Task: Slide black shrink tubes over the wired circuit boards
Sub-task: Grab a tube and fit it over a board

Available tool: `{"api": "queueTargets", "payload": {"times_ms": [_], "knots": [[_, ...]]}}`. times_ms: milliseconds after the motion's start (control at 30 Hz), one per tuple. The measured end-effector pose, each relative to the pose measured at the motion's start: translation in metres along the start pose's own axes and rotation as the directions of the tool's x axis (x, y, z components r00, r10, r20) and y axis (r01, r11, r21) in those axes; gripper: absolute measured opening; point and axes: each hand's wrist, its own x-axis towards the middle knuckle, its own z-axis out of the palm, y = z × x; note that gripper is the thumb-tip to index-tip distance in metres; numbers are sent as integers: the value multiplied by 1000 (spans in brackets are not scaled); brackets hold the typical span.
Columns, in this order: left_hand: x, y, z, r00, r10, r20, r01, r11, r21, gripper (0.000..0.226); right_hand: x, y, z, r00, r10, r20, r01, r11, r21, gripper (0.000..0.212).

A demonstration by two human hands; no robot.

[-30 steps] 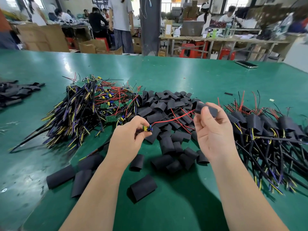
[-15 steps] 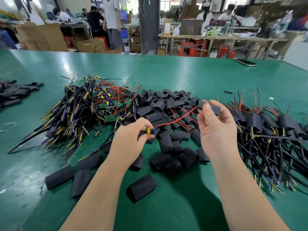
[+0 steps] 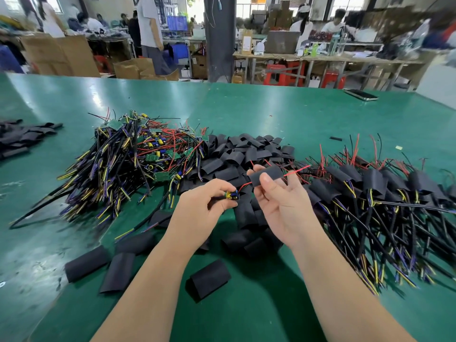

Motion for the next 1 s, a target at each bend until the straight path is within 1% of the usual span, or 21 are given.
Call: {"api": "queueTargets", "payload": {"times_ms": [33,100,133,167,233,267,300,367,467,500,567,600,667,733,767,833,867,933,1000], "knots": [[0,1,1,1000,2,-1,-2,1000,-12,26,0,1,0,1000,9,20,-9,1000,24,64],[0,3,2,1000,15,-5,-15,1000,-19,27,-1,3,0,998,21,54,-22,1000,18,61],[0,3,2,999,31,-8,-31,999,-21,26,-1,2,0,998,19,63,-17,999,-28,61],[1,4,2,999,52,-16,-52,999,-17,26,-2,1,1,998,9,64,-2,994,-111,59],[2,3,1,993,105,-54,-104,994,17,23,-4,2,1,996,-20,88,46,951,-305,48],[3,2,1,989,122,-85,-119,992,37,23,-5,4,0,994,-16,104,52,934,-352,41],[3,1,1,986,126,-113,-121,991,51,23,-6,6,0,994,-2,112,43,932,-359,37],[4,0,0,984,116,-138,-109,993,55,24,-8,9,2,994,35,107,5,939,-345,38],[4,1,-1,988,108,-110,-109,994,0,17,-8,9,2,997,49,58,-28,948,-317,35],[4,3,-1,989,98,-109,-102,994,-32,18,-8,8,2,998,37,43,-21,946,-324,34],[3,5,1,990,38,-136,-50,995,-86,25,-7,6,1,999,1,41,13,934,-356,33],[3,6,2,990,-7,-144,-7,995,-97,26,-7,5,1,999,-10,52,29,926,-377,33],[2,5,2,988,-101,-113,93,993,-79,24,-8,6,3,997,-26,78,57,901,-430,34],[3,3,0,982,-184,-36,185,982,25,20,-8,8,3,994,-44,102,90,859,-504,35],[3,2,0,976,-217,6,215,971,108,24,-8,9,3,993,-49,112,102,838,-535,34],[4,-1,-1,962,-266,63,244,938,247,43,-8,11,2,991,-47,123,110,809,-577,34],[5,-1,-2,957,-279,73,251,930,267,47,-8,12,2,991,-44,123,109,799,-592,32],[6,-2,-2,949,-302,86,276,933,231,44,-7,14,1,992,-47,117,112,761,-639,23],[6,-2,-3,944,-317,94,299,940,165,29,-7,16,0,992,-54,117,122,695,-709,20]]}}
